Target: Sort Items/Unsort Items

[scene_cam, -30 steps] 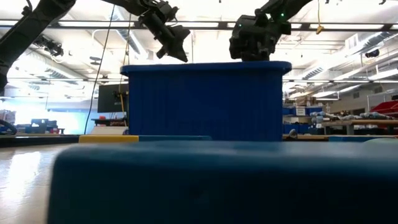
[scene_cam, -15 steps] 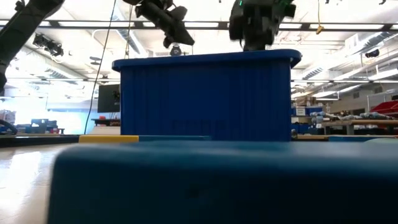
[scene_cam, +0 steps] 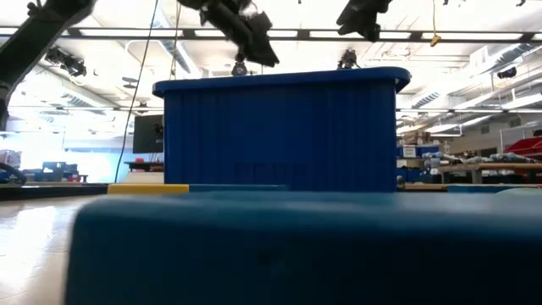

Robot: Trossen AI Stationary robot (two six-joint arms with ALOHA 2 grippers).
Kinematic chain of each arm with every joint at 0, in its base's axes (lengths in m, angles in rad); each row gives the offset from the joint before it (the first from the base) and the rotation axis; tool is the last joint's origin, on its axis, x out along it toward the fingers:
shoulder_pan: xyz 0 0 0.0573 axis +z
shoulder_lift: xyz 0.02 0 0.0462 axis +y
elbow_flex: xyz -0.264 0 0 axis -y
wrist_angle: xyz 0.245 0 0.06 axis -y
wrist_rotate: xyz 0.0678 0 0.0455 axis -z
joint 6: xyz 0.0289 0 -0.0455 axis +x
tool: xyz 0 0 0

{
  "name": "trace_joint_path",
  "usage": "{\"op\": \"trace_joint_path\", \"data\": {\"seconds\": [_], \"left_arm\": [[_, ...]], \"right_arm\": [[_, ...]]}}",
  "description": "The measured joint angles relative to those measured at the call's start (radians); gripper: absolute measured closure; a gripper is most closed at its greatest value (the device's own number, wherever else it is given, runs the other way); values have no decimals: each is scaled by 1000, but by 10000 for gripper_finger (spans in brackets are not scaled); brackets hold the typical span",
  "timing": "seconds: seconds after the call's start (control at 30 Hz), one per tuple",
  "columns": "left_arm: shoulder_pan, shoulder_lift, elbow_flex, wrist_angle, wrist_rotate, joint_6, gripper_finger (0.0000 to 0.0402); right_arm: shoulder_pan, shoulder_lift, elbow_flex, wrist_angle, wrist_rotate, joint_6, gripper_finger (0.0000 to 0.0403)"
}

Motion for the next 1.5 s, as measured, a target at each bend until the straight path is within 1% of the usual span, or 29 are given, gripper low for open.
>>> {"op": "trace_joint_path", "data": {"seconds": [0.13, 0.4, 0.6, 0.83, 1.13, 1.27, 1.4, 1.5], "left_arm": [[7, 50, -2, -16, 14, 2, 214], [13, 101, 1, 52, 30, 9, 213], [13, 117, 5, 32, 44, 84, 221], [13, 130, 5, 24, 45, 87, 252], [10, 133, 2, 9, 70, 84, 310], [9, 133, 1, 4, 73, 84, 325], [8, 134, 0, 4, 53, 85, 343], [6, 134, 0, 18, 29, 106, 370]], "right_arm": [[-45, -28, 3, -1, -15, 1, 274], [-98, -50, 3, -18, -24, 1, 268], [-115, -47, 3, -18, -25, -18, 268], [-139, -47, 3, -14, -25, -23, 268], [-147, -46, 3, -14, -24, -44, 269], [-147, -46, 3, -14, -24, -53, 268], [-147, -46, 3, -14, -24, -55, 270], [-147, -46, 3, -14, -24, -60, 269]]}}
